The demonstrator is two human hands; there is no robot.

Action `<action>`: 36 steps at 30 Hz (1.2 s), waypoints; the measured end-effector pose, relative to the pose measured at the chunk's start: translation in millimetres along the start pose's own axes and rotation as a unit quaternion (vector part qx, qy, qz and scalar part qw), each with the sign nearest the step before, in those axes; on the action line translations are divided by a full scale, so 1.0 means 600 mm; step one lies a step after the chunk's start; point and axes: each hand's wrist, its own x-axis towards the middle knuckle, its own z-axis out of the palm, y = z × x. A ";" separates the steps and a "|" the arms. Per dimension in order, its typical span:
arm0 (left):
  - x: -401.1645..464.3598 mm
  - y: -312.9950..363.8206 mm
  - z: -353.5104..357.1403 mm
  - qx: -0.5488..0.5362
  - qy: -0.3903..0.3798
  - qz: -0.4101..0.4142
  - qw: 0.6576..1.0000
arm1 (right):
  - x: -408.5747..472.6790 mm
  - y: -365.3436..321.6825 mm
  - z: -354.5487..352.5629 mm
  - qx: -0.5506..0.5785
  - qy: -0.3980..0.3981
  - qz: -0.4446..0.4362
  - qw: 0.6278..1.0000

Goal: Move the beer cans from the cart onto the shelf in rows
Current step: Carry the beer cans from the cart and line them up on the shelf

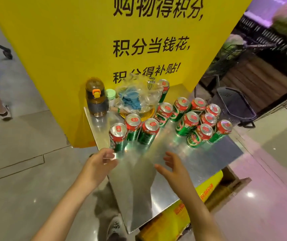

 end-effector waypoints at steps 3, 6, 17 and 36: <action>0.042 -0.004 0.018 0.059 0.043 -0.035 0.997 | 0.061 0.001 0.014 0.028 -0.016 0.019 0.999; 0.070 -0.016 0.024 0.076 0.068 -0.067 0.993 | 0.121 -0.008 0.024 0.046 -0.017 0.023 0.999; 0.143 -0.016 0.044 0.001 0.069 0.024 0.997 | 0.230 -0.020 0.051 0.086 -0.026 -0.042 0.995; -0.030 0.022 0.072 -0.060 0.203 0.019 0.977 | 0.115 0.000 -0.024 0.154 -0.112 -0.060 0.980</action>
